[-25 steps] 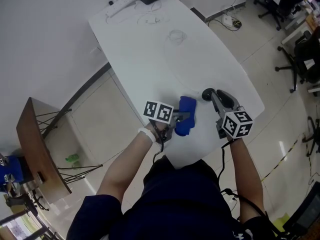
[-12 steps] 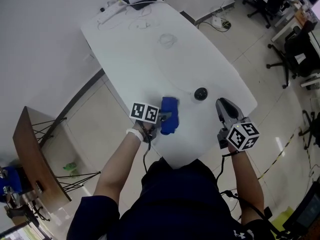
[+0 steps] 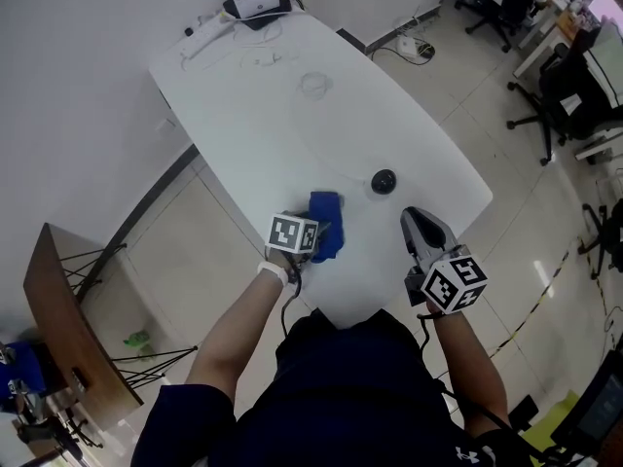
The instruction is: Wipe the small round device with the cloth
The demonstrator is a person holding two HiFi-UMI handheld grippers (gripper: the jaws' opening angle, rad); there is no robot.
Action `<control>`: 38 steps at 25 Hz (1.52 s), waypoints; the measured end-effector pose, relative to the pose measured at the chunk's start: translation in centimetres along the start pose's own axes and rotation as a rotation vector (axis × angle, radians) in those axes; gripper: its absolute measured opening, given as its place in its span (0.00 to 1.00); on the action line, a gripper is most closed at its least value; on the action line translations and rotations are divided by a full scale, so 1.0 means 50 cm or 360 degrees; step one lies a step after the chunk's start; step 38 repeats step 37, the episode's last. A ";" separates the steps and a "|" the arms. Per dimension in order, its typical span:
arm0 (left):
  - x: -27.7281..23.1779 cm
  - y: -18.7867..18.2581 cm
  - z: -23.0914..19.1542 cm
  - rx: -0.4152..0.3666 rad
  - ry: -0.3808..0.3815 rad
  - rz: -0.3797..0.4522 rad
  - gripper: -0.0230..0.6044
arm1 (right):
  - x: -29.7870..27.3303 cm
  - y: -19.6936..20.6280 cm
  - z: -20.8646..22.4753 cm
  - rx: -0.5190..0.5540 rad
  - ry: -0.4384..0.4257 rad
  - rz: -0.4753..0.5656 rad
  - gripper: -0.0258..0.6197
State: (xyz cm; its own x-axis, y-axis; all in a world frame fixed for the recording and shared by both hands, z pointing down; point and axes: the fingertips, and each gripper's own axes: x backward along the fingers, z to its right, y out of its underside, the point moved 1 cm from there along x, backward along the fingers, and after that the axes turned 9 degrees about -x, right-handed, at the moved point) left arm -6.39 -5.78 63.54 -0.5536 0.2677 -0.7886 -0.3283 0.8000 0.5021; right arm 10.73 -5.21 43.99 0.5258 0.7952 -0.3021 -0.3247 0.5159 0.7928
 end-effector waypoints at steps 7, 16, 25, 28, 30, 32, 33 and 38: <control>0.131 -0.101 0.000 -0.0721 -0.0682 0.0415 0.51 | 0.019 -0.001 -0.052 0.0096 0.0001 0.0035 0.07; 0.329 -0.220 0.239 -0.0801 -0.0368 0.1127 0.34 | 0.021 -0.016 -0.087 0.0252 0.0019 0.0099 0.07; 0.333 -0.213 0.277 -0.0734 -0.0218 0.1135 0.29 | 0.046 -0.054 -0.129 0.0443 0.0041 0.0266 0.07; 0.334 -0.220 0.292 -0.0750 -0.0177 0.1122 0.28 | 0.053 -0.059 -0.128 0.0430 0.0037 0.0309 0.07; 0.337 -0.226 0.304 -0.0775 -0.0177 0.1136 0.28 | 0.060 -0.060 -0.122 0.0414 0.0039 0.0321 0.06; 0.337 -0.231 0.311 -0.0794 -0.0183 0.1147 0.28 | 0.063 -0.062 -0.117 0.0409 0.0043 0.0325 0.07; 0.336 -0.233 0.312 -0.0797 -0.0183 0.1148 0.28 | 0.063 -0.063 -0.115 0.0408 0.0044 0.0327 0.06; 0.321 -0.231 0.312 -0.0787 -0.0178 0.1122 0.28 | 0.061 -0.068 -0.106 0.0398 0.0039 0.0329 0.06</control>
